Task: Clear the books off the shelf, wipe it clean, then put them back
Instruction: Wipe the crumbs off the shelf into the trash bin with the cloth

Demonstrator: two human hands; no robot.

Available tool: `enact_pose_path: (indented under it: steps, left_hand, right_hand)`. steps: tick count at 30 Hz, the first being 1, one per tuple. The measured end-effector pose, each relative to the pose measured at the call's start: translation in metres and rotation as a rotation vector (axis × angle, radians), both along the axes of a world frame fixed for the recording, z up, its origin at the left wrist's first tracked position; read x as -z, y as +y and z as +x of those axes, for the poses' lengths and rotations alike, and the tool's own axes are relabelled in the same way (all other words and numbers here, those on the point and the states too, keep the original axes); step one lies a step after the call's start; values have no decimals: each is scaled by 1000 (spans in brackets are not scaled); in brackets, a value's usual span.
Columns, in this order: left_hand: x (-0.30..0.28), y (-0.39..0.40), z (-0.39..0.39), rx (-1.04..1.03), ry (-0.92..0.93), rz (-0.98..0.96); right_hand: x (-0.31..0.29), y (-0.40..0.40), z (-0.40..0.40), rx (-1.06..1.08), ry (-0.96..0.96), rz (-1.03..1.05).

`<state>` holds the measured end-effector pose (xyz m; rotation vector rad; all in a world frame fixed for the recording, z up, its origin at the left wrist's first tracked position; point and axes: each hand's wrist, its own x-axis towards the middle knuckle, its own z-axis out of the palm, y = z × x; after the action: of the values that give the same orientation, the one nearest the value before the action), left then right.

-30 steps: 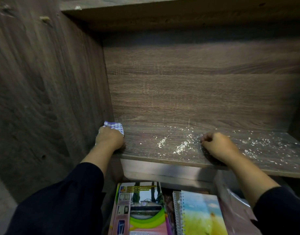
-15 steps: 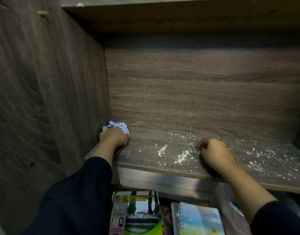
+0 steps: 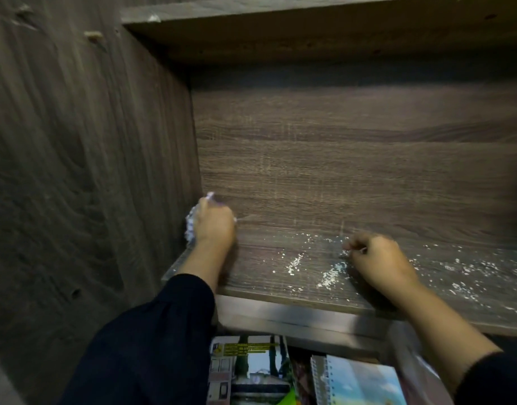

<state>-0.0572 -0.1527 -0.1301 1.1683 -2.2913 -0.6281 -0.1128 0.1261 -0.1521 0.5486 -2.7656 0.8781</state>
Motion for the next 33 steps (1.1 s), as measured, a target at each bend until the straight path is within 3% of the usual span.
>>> enact_pose_path:
  steps: [3,5,13,18,20,23,25,27,33]
  left_hand:
    - [23,-31,-4,108,-375,-74]
    - [26,-38,-14,172,-449,-96]
    - [11,-27,-19,105,-345,-13]
    - [14,23,-23,464,-72,88]
    - [7,47,-30,484,-56,-46]
    - [-4,53,-31,240,-121,-424]
    - [6,34,-28,149,-179,-466]
    - [21,11,-22,86,-197,-331]
    - [13,-34,-23,134,-493,-82]
  right_hand:
    - [1,3,2,1,-8,10]
    - [0,8,3,7,-13,32]
    - [-1,27,3,26,5,30]
    - [-6,32,2,39,17,25]
    - [-6,32,2,37,13,32]
    - [-6,31,1,41,10,33]
    - [-6,31,-1,42,12,18]
    - [-5,30,-1,36,8,16]
    - [-3,32,-1,32,5,19]
